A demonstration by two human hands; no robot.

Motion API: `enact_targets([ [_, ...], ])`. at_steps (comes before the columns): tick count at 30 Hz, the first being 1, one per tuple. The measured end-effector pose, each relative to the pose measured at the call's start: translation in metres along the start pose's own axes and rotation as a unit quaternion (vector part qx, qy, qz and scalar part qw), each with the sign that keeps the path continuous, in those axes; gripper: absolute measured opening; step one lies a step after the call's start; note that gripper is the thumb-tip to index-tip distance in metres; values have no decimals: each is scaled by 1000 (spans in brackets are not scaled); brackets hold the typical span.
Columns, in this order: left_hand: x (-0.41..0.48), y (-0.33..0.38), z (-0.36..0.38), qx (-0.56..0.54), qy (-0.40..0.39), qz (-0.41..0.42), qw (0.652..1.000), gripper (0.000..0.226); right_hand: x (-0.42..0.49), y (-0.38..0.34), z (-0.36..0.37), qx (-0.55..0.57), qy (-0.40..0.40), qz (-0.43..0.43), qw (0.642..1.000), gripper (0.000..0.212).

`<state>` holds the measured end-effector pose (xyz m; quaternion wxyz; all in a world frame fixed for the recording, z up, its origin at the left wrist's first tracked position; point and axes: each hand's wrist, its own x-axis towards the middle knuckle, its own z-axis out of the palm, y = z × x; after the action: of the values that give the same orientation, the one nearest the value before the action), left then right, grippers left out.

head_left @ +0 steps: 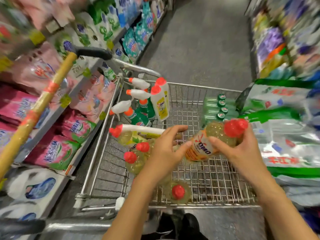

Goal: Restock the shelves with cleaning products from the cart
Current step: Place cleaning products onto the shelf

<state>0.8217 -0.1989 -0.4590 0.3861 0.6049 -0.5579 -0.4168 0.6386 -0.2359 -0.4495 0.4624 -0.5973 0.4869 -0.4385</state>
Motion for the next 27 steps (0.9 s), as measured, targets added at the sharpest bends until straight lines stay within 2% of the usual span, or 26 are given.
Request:
enact_targets([
  [4,7,25,1,-32,-62,20,997,47,11,-44,-17,58,-19,-90,994,42],
  [7,3,43,4,-75,-99,50,991,45,15,-68,-21,90,-47,-132,986,39],
  [12,-7,59,14,-102,-31,75,991,30,15,-88,-21,109,-69,-158,979,37],
  [15,-13,61,22,-131,24,79,988,26,11,-81,-24,134,-80,-133,979,55],
  [17,-17,65,25,-162,54,75,982,29,4,-68,-26,131,-109,-100,980,59],
  [20,-20,68,27,-193,83,68,975,39,-7,-51,-24,115,-138,-80,980,49],
  [24,-26,73,30,-190,96,59,975,50,-12,-47,-23,134,-144,-76,977,47],
  [27,-28,79,33,-173,104,60,978,51,-16,-47,-26,151,-128,-81,977,46],
])
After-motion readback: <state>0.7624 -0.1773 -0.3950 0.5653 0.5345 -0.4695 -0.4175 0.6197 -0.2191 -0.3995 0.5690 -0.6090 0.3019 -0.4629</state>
